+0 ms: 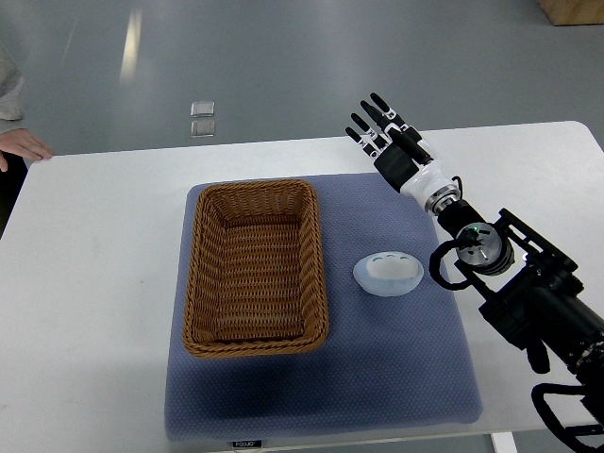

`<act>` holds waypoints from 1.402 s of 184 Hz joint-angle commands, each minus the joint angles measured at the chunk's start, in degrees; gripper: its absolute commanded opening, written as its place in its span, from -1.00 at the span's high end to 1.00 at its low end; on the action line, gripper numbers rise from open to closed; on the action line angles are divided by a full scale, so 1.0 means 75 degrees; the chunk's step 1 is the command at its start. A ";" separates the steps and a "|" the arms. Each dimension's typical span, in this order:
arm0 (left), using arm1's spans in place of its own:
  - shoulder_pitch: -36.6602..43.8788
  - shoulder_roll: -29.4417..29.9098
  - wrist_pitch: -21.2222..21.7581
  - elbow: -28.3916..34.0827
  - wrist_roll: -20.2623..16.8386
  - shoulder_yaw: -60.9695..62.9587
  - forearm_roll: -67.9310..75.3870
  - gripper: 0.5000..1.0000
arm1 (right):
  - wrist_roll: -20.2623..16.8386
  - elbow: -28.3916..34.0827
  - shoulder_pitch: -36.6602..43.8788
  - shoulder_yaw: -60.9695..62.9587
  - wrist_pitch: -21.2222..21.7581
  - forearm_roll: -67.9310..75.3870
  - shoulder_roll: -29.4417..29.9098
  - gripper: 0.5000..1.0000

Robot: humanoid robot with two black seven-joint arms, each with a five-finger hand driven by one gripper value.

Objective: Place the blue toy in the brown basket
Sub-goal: 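Move the right hand over the white-blue egg-shaped toy beside the basket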

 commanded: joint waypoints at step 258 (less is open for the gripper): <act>0.0000 0.0000 -0.0013 0.0059 0.0000 0.0012 0.0000 -1.00 | -0.0961 0.3626 0.6362 -0.9902 0.0876 -0.3819 -0.3914 -0.64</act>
